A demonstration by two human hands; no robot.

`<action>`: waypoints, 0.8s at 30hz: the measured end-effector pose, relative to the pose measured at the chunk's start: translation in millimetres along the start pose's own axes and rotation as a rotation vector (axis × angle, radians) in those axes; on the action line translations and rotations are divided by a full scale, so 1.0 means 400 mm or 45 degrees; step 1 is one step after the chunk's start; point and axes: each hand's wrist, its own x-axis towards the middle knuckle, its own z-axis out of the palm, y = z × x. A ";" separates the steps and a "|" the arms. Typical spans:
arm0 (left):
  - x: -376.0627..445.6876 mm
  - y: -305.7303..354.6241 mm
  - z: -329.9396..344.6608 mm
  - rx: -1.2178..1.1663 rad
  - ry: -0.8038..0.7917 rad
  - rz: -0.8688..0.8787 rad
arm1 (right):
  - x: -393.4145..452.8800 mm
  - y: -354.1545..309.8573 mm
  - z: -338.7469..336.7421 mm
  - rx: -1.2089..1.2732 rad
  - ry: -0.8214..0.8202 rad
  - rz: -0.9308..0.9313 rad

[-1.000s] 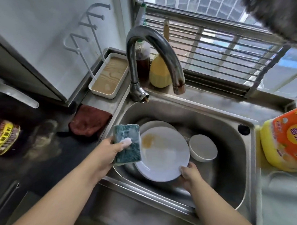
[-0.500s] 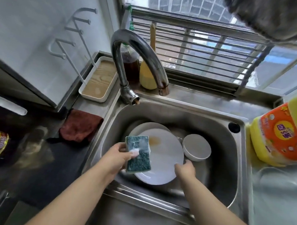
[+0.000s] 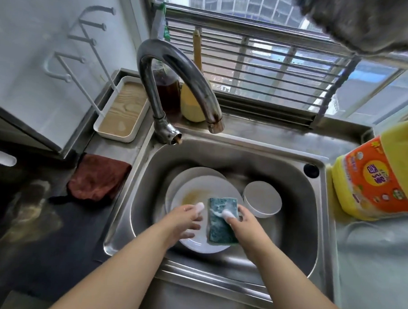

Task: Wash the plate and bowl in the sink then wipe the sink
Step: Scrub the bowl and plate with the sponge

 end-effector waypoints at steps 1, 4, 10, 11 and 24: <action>0.027 -0.003 -0.018 0.160 0.176 0.014 | -0.001 0.002 -0.014 0.049 0.041 0.003; 0.109 -0.016 -0.080 0.731 0.567 -0.026 | -0.005 0.015 -0.059 0.126 0.138 0.023; 0.220 -0.054 -0.081 0.922 0.552 -0.242 | -0.044 0.040 -0.116 0.112 0.118 -0.011; 0.230 -0.061 -0.082 0.901 0.573 -0.245 | -0.051 0.042 -0.119 0.130 0.114 -0.016; 0.250 -0.086 -0.159 0.547 0.536 -0.207 | -0.084 0.054 -0.140 0.223 0.174 -0.039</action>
